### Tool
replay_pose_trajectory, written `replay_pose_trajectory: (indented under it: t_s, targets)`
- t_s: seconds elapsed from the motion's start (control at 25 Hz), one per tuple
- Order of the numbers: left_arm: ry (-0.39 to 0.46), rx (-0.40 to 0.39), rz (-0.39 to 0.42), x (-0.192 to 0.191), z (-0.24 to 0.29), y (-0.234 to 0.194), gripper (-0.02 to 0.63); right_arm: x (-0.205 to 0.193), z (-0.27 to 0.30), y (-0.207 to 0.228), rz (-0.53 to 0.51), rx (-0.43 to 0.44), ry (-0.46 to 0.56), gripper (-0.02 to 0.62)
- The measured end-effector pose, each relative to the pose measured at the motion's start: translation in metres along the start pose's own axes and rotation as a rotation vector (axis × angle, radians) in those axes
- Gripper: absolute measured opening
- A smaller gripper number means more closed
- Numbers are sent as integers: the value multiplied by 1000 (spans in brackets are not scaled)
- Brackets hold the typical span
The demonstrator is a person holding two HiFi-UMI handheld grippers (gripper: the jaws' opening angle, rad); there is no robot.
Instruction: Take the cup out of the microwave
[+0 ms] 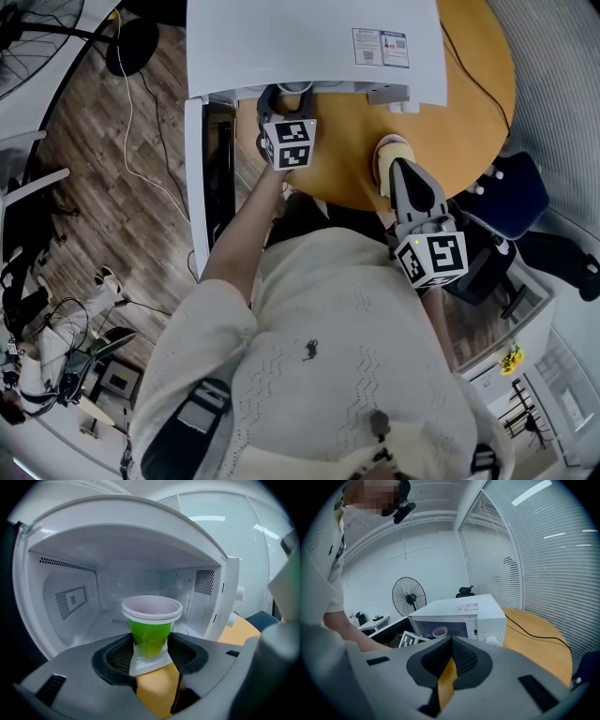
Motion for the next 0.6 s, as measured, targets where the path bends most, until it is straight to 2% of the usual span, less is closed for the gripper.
replay_pose_trajectory:
  t_s: [0.6]
  targets:
    - [-10, -25, 0, -7, -45, 10, 249, -7, -17, -20, 5, 18, 16, 9]
Point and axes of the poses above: the fingertips, and each gripper's own axes: z forward along the fingers, y to its right, x out of its top, the point moved 7 cm from there along -z, backward along the fingers, and after that the axes turned 14 degrees about y, right-handed, at the moved point
